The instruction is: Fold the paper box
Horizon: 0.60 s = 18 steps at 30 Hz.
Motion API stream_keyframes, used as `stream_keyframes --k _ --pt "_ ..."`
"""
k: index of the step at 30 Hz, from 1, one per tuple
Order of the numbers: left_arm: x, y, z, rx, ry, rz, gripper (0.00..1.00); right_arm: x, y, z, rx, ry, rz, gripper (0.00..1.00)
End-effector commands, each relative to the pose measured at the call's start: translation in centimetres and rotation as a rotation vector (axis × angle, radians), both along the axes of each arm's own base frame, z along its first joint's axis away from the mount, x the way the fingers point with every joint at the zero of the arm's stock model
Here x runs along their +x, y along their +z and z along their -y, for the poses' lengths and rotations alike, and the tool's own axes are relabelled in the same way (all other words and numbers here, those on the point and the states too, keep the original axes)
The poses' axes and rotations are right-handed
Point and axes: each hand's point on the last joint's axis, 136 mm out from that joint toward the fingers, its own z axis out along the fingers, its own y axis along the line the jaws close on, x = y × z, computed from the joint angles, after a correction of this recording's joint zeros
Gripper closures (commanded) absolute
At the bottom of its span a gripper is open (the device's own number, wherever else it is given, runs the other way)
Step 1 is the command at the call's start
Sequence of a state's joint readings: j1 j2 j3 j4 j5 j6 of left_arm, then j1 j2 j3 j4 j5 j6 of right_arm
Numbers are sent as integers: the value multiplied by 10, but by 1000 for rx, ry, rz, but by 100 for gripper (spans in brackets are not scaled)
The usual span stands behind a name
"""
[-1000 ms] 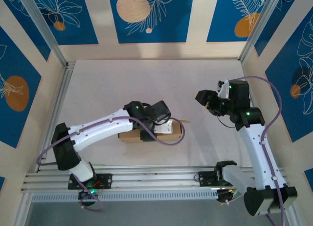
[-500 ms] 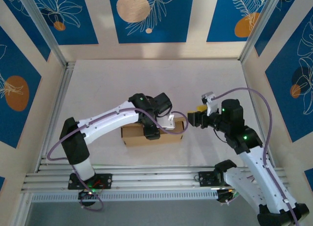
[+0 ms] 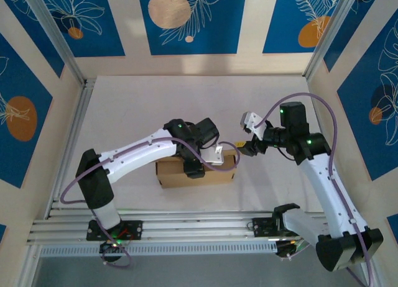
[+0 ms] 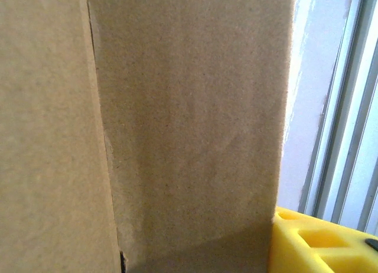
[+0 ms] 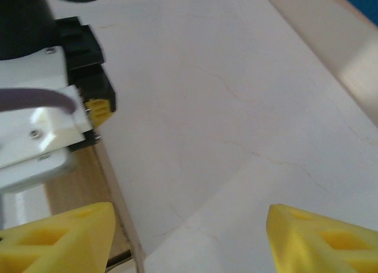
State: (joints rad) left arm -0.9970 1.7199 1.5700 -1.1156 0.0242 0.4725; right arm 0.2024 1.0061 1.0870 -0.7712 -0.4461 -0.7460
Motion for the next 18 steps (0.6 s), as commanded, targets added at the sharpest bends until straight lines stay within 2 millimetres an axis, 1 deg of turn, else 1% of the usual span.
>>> stream_keyframes --k 1,3,4,10,13,18 --pt "2 -4 -6 15 13 31 44 -24 1 -8 35 129 -78 32" --pt "2 -8 -7 37 9 57 45 -27 -1 -7 32 129 -106 31" --pt "2 -9 -7 42 7 61 45 -28 -5 -5 17 127 -122 32" --pt "1 -6 -4 37 2 71 45 -28 -38 7 -83 86 -181 33" --pt "1 -7 -4 47 -3 76 45 -24 -53 13 -114 53 -204 35" --pt "3 -7 -4 53 -4 85 45 -25 -67 15 -119 40 -235 41"
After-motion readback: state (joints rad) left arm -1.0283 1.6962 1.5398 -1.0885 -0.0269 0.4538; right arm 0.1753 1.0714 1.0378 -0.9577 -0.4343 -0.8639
